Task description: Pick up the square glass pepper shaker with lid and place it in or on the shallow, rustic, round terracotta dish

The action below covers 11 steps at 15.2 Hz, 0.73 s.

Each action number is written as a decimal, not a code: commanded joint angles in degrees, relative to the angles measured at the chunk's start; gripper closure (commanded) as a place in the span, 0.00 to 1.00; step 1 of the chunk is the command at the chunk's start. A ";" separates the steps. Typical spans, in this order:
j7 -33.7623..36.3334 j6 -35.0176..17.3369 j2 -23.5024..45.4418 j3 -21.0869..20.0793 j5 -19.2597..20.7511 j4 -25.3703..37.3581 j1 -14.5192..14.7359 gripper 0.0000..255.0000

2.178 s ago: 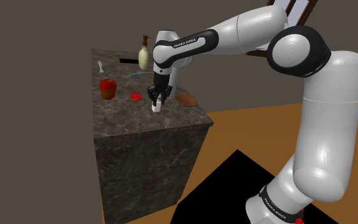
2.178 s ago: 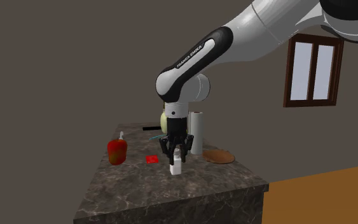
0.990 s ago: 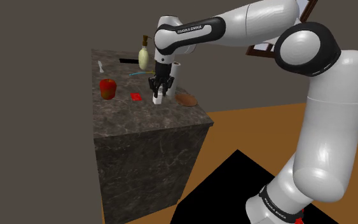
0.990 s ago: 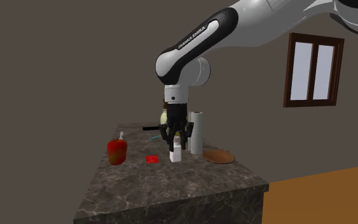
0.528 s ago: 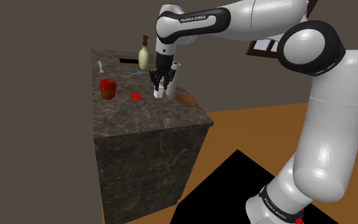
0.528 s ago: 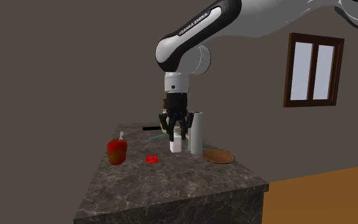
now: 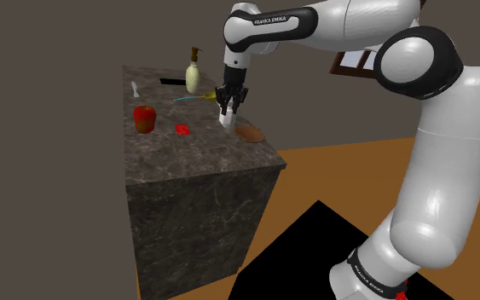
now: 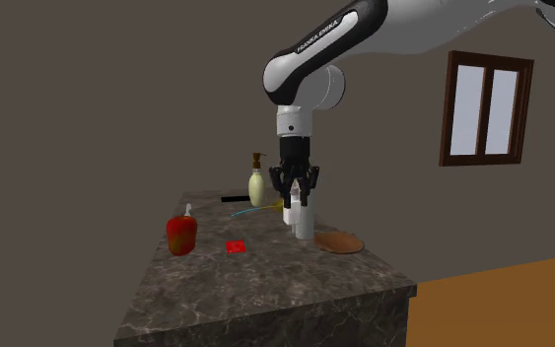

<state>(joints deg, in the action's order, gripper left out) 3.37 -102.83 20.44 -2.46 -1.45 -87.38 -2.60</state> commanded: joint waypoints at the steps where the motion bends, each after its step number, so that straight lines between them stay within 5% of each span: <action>1: -2.79 0.04 -0.77 0.90 -0.12 -0.81 -1.86 1.00; 11: -14.91 3.09 1.74 4.95 -0.47 4.42 -10.14 1.00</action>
<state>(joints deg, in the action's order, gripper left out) -10.19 -100.26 21.77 2.08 -1.88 -83.88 -11.84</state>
